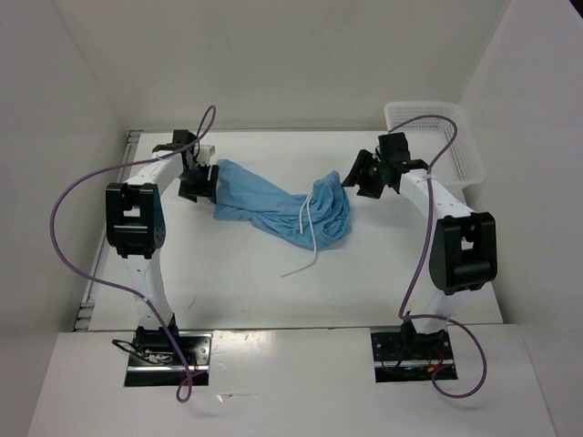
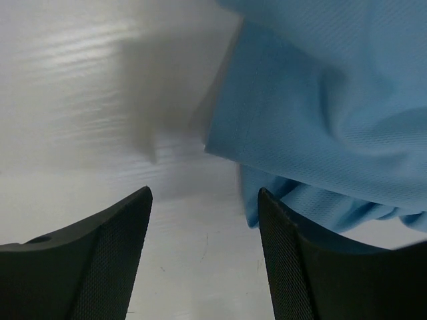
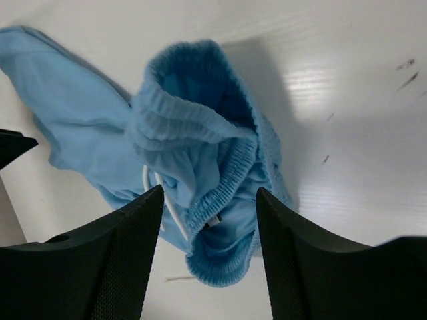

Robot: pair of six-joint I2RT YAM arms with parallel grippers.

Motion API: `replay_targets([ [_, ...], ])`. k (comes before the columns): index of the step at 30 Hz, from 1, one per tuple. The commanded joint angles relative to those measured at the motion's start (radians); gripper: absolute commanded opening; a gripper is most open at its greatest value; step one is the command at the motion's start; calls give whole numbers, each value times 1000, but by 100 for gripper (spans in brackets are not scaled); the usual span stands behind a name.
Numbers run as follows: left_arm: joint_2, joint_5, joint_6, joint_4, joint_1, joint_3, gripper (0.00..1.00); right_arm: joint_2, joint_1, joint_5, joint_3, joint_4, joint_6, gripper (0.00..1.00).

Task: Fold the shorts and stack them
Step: Flatten the shorts out

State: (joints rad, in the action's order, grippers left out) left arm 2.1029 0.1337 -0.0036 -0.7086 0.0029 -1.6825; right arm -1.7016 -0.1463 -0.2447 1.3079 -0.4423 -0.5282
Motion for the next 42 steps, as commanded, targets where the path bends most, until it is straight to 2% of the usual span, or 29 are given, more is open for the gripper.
replay_targets([
  [1, -6, -5, 4, 110, -6, 29, 72, 36, -6, -14, -59, 60, -19, 62],
  [11, 48, 96, 4, 170, 3, 6, 73, 85, -6, 7, -90, 51, -19, 59],
  [14, 94, 81, 4, 149, 3, -5, 69, 85, -6, 27, -90, 51, -19, 58],
  [17, 117, 96, 4, 139, 3, 7, 57, 74, -6, 27, -67, 51, -10, 58],
  [19, 117, 125, 4, 139, 3, 17, 45, 65, -6, 18, -52, 51, -10, 58],
  [20, 117, 148, 4, 139, 3, 17, 25, 65, -6, 18, -38, 51, -10, 58],
  [23, 88, 170, 4, 139, 3, 17, 0, 11, -27, 8, -12, 51, 0, 58],
  [29, -92, 170, 4, 57, 23, 29, 0, -128, -52, 31, 83, 51, 51, 58],
  [32, -205, 150, 4, -11, 32, 9, 0, -159, -52, 56, 102, 51, 51, 63],
  [35, -288, 150, 4, -87, 55, -32, 0, -159, -61, 56, 102, 51, 51, 64],
  [39, -354, 185, 4, -196, 83, -72, 0, -126, -139, 28, 67, -1, 51, 58],
  [42, -379, 164, 4, -207, 83, 12, 0, -75, -194, 28, -11, -1, 27, 58],
])
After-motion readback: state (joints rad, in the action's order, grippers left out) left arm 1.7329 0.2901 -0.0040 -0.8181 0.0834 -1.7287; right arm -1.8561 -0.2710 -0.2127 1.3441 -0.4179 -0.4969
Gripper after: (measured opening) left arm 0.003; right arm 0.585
